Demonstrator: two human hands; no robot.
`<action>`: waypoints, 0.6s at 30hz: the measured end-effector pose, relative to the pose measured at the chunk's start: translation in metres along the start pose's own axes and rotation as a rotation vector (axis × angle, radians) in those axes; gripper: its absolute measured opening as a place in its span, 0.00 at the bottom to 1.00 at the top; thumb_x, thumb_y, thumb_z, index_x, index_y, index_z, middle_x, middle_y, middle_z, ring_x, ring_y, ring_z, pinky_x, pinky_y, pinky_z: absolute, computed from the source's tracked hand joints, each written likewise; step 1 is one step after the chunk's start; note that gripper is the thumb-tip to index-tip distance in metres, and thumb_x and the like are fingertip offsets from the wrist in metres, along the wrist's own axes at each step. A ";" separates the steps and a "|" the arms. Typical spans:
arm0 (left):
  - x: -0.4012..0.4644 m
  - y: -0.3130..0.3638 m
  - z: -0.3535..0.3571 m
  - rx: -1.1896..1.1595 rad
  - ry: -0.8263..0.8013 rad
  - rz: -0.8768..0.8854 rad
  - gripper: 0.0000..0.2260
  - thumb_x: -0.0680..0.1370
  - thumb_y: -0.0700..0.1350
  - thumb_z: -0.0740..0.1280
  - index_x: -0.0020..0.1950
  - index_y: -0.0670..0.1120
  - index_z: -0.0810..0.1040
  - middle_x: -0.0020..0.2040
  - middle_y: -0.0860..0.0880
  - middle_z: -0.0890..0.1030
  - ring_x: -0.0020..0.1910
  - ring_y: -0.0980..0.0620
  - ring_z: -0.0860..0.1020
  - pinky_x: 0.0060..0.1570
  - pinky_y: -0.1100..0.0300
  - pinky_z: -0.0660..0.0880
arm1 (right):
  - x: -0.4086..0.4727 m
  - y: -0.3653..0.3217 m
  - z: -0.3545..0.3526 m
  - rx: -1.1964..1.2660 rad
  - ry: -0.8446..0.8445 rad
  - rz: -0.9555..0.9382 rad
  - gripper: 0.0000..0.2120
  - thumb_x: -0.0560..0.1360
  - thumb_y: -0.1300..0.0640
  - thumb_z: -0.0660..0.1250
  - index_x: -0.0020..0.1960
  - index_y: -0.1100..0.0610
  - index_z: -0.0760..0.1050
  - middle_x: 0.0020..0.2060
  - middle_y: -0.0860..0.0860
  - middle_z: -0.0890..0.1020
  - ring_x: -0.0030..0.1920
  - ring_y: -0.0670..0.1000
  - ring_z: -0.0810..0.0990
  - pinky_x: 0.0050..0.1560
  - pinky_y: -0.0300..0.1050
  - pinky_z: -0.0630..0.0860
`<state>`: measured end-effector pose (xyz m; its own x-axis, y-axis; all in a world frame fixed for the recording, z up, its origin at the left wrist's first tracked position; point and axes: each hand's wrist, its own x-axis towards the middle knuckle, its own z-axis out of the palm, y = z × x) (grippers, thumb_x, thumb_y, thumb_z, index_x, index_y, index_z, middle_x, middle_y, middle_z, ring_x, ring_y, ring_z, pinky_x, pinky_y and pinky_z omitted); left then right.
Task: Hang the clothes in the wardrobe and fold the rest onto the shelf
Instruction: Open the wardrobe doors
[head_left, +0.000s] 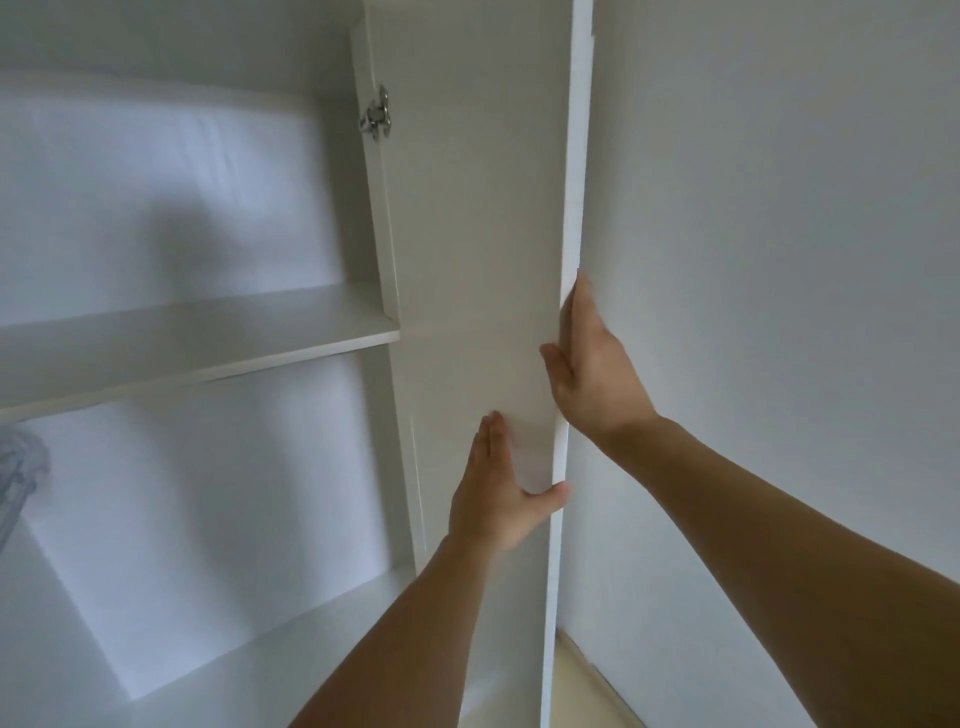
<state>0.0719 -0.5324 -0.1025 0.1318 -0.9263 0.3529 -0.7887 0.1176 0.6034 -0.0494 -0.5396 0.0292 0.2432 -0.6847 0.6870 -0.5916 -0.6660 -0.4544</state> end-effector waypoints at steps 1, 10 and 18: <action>0.003 0.003 0.005 -0.020 0.001 0.002 0.52 0.68 0.69 0.66 0.79 0.49 0.39 0.79 0.55 0.41 0.77 0.59 0.44 0.70 0.61 0.58 | 0.001 0.006 -0.002 -0.015 0.009 0.005 0.31 0.79 0.61 0.58 0.77 0.58 0.46 0.60 0.56 0.75 0.55 0.56 0.78 0.53 0.48 0.76; 0.013 0.019 0.022 -0.078 0.021 -0.001 0.52 0.69 0.67 0.67 0.78 0.49 0.37 0.79 0.56 0.39 0.77 0.57 0.52 0.66 0.60 0.64 | 0.006 0.025 -0.010 -0.086 0.009 0.043 0.31 0.80 0.60 0.57 0.78 0.57 0.44 0.66 0.54 0.72 0.56 0.56 0.76 0.49 0.40 0.68; 0.009 0.023 0.015 -0.036 -0.016 -0.033 0.50 0.71 0.67 0.67 0.79 0.48 0.38 0.79 0.55 0.40 0.76 0.55 0.56 0.67 0.58 0.64 | 0.000 0.024 -0.012 -0.038 -0.017 0.055 0.30 0.81 0.60 0.55 0.78 0.54 0.45 0.70 0.53 0.68 0.63 0.54 0.74 0.57 0.43 0.70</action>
<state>0.0459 -0.5433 -0.0967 0.1481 -0.9354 0.3211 -0.7619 0.0991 0.6401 -0.0731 -0.5515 0.0250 0.2221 -0.7253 0.6516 -0.6333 -0.6155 -0.4692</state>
